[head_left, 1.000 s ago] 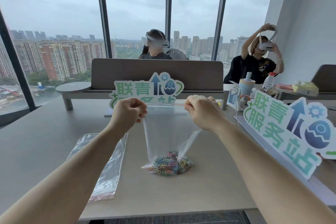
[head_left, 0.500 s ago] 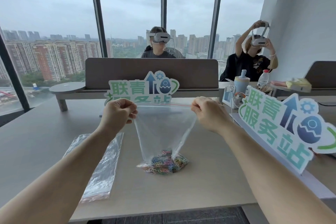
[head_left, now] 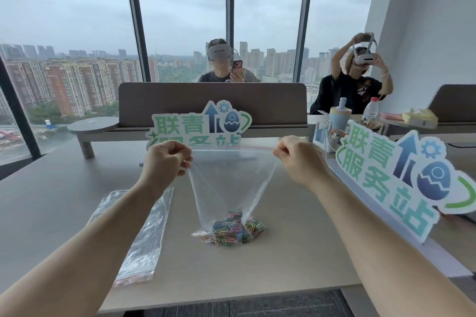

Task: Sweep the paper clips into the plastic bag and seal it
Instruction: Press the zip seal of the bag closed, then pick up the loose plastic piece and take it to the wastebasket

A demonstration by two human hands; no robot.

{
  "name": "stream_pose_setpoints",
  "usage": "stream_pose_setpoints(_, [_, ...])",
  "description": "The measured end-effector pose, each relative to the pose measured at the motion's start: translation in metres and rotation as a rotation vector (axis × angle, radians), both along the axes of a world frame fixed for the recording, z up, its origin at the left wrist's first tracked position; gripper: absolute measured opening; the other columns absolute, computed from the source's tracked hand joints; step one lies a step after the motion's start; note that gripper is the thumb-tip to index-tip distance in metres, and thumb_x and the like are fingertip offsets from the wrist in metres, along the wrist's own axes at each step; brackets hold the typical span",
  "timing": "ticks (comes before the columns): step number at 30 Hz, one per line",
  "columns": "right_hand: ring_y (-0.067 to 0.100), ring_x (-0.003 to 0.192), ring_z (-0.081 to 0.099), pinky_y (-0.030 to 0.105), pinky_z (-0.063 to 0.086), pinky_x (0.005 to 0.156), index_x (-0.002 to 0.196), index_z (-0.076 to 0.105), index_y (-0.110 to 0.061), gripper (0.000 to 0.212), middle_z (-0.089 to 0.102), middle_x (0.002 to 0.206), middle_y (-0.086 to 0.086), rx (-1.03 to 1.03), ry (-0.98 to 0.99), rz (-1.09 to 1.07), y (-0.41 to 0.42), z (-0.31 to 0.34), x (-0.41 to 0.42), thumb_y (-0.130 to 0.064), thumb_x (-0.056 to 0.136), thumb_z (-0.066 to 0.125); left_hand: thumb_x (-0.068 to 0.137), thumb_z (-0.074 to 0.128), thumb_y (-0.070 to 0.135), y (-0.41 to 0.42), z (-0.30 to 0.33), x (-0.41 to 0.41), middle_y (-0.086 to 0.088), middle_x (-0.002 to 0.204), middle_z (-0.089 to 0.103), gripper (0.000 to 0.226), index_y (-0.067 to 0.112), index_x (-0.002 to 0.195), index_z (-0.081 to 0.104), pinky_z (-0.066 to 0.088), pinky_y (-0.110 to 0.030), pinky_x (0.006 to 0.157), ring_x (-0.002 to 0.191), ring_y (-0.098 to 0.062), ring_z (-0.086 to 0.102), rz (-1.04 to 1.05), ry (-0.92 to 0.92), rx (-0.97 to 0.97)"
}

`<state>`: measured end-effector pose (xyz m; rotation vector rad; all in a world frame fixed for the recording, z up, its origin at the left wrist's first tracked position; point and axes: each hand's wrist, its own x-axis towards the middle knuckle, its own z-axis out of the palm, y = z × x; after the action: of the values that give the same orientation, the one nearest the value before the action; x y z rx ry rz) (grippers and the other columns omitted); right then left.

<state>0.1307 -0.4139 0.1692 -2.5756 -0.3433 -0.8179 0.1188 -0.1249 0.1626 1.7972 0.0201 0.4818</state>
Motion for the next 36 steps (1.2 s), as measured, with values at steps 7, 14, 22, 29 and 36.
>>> stream_pose_setpoints(7, [0.025,0.078,0.058,0.036,0.047,0.07,0.08,0.059,-0.015,0.018,0.061,0.085,-0.004,0.053,-0.018,0.011,0.003,-0.001,0.001,-0.027,0.092,0.058,0.093,0.063,0.011,-0.004,0.001,-0.001,-0.005,0.079,0.072,0.013,0.013,0.081,0.068,0.054,-0.025,0.056,0.063,-0.016,0.064,0.015,-0.031,-0.014])
stream_pose_setpoints(14, [0.02,0.086,0.06,0.029,0.04,0.067,0.101,0.064,-0.02,0.014,0.061,0.101,-0.004,0.098,-0.064,-0.022,0.015,0.001,-0.007,-0.029,0.092,0.058,0.091,0.067,0.016,-0.003,0.001,-0.006,-0.002,0.086,0.072,0.007,0.018,0.096,0.071,0.055,-0.032,0.062,0.07,-0.016,0.065,0.033,-0.06,-0.053])
stream_pose_setpoints(22, [0.018,0.08,0.062,0.027,0.041,0.059,0.097,0.064,-0.018,0.01,0.062,0.098,-0.004,0.117,-0.325,0.102,0.072,0.007,-0.037,-0.023,0.091,0.058,0.093,0.06,0.011,0.025,-0.015,-0.023,-0.005,0.088,0.071,0.014,0.021,0.092,0.069,0.054,-0.037,0.066,0.073,-0.019,0.063,0.103,-0.063,-0.078])
stream_pose_setpoints(29, [0.015,0.068,0.057,0.027,0.045,0.055,0.088,0.065,-0.018,0.01,0.064,0.088,-0.006,0.131,-0.235,0.269,0.144,-0.026,-0.057,-0.023,0.092,0.056,0.09,0.061,0.009,0.073,-0.064,-0.042,-0.005,0.084,0.072,0.02,0.025,0.084,0.07,0.052,-0.035,0.067,0.07,-0.021,0.063,0.211,0.042,-0.017])
stream_pose_setpoints(36, [0.019,0.076,0.061,0.024,0.035,0.058,0.091,0.065,-0.017,0.011,0.065,0.091,-0.004,0.095,0.008,0.406,0.2,-0.087,-0.076,-0.02,0.092,0.055,0.086,0.067,0.01,0.105,-0.11,-0.072,-0.006,0.088,0.074,0.013,0.017,0.09,0.076,0.05,-0.029,0.082,0.079,-0.017,0.065,0.293,0.157,0.138])
